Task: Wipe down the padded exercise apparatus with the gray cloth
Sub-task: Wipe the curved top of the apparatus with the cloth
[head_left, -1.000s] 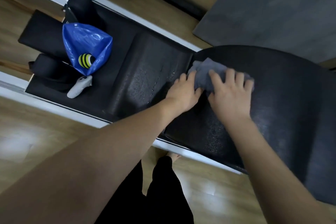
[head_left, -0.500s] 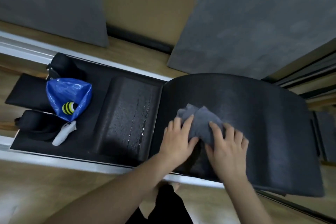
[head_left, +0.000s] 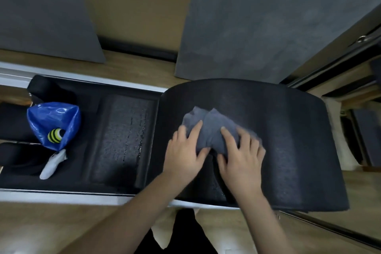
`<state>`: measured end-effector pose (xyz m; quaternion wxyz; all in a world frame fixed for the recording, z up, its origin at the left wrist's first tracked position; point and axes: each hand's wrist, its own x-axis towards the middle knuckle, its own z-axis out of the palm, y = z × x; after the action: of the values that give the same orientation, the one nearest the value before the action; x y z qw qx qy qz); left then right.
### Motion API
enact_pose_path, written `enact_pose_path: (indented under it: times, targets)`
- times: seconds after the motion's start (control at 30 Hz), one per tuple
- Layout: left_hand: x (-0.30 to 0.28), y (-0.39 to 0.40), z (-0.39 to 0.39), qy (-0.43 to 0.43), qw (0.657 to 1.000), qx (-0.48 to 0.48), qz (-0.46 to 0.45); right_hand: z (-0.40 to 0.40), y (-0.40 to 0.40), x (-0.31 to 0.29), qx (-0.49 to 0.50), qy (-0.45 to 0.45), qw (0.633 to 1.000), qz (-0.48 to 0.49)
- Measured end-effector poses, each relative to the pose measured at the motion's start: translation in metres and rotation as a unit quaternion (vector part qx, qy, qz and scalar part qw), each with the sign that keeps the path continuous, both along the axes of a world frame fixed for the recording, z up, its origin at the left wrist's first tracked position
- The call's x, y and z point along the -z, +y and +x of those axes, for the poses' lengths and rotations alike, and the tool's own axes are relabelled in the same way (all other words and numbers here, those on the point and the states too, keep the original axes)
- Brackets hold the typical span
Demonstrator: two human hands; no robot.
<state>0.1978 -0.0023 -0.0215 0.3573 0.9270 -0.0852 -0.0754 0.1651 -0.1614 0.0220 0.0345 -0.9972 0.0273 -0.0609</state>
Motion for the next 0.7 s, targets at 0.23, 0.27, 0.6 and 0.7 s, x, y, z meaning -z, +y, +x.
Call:
enact_pose_path:
  times: [0.23,0.27,0.6,0.7]
  targets:
    - [-0.006,-0.017,-0.080,-0.021,0.999,-0.004,-0.041,-0.071,-0.039,-0.002,-0.065,0.003,0.997,0.045]
    - [-0.010,-0.026,-0.065,-0.039,0.999,-0.004,-0.031,-0.057,-0.049,-0.005,-0.068,0.005,0.996,0.052]
    - [-0.040,-0.136,0.117,-0.047,0.991,-0.013,0.128,0.108,-0.120,-0.012,0.057,-0.014,0.997,0.056]
    - [-0.039,-0.127,0.086,-0.071,0.990,-0.004,0.122,0.074,-0.115,-0.014,0.047,-0.018,0.997,0.060]
